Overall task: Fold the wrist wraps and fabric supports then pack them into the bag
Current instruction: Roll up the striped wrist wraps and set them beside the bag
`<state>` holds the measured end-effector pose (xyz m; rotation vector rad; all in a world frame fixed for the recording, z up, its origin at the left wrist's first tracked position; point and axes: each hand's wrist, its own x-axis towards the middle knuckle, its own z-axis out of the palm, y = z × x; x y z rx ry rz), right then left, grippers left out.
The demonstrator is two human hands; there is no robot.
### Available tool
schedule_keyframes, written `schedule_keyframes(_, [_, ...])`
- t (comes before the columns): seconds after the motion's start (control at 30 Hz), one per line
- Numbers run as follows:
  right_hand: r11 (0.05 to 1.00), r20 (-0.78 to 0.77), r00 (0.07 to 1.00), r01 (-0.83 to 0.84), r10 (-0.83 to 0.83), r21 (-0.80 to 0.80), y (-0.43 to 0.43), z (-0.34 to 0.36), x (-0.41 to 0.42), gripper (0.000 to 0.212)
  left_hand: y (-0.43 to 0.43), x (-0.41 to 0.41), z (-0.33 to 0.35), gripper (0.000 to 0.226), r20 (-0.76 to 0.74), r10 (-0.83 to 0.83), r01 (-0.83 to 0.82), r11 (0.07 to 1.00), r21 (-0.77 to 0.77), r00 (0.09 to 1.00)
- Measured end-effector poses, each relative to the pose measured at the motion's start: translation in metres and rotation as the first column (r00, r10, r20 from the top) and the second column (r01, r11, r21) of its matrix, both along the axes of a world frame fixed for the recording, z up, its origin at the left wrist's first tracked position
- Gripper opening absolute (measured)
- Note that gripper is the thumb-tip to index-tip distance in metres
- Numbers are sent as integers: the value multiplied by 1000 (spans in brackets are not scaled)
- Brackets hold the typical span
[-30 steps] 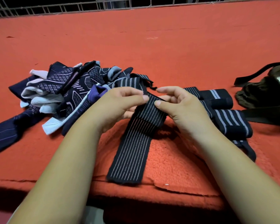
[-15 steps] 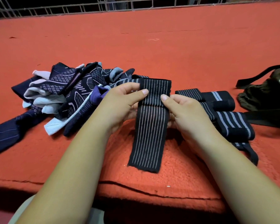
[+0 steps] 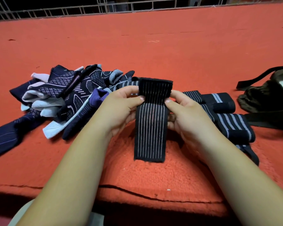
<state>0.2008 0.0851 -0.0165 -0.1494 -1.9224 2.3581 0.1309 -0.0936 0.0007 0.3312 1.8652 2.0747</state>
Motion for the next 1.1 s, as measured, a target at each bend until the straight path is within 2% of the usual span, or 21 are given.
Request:
schedule_keyframes(0.13, [986,8,1000,7,-6,-167,3,3,-4,38,0,-2,2,34,27,18,-19,998,52,999])
schedule_keyframes(0.23, [970,6,1000,10,-9,-242,5,7,-3,33,-3,1,8,43,16,13,-13,999,41,1000])
schedule_keyframes(0.3, [980,-13,999,30,-34,-195,5,6,-3,26,-5,2,12,45,19,14,-15,998,57,1000])
schedule_keyframes(0.4, [997,-72,996,50,-54,-53,5,-1,-2,19,-5,3,12,35,51,33,-37,996,80,998])
schedule_keyframes(0.53, [988,-135,987,102,-86,116,3,-3,3,28,-5,6,8,27,65,-44,50,995,-84,997])
schedule_keyframes(0.6, [981,-160,979,146,-125,131,3,-2,2,36,-5,6,6,23,82,-58,65,994,-88,995])
schedule_keyframes(0.73, [972,-53,992,124,-116,201,3,-7,-1,31,-3,5,5,10,54,4,-2,999,-45,999])
schedule_keyframes(0.87, [941,9,997,71,-78,330,1,-10,-1,34,-1,7,6,11,42,5,-2,997,-80,999])
schedule_keyframes(1.0, [951,-31,993,115,-111,286,3,-13,-3,21,-8,6,6,15,99,-150,166,969,-180,984])
schedule_keyframes(1.1, [937,-64,988,155,-142,315,4,-12,-2,15,-10,6,6,9,87,-150,167,953,-253,985])
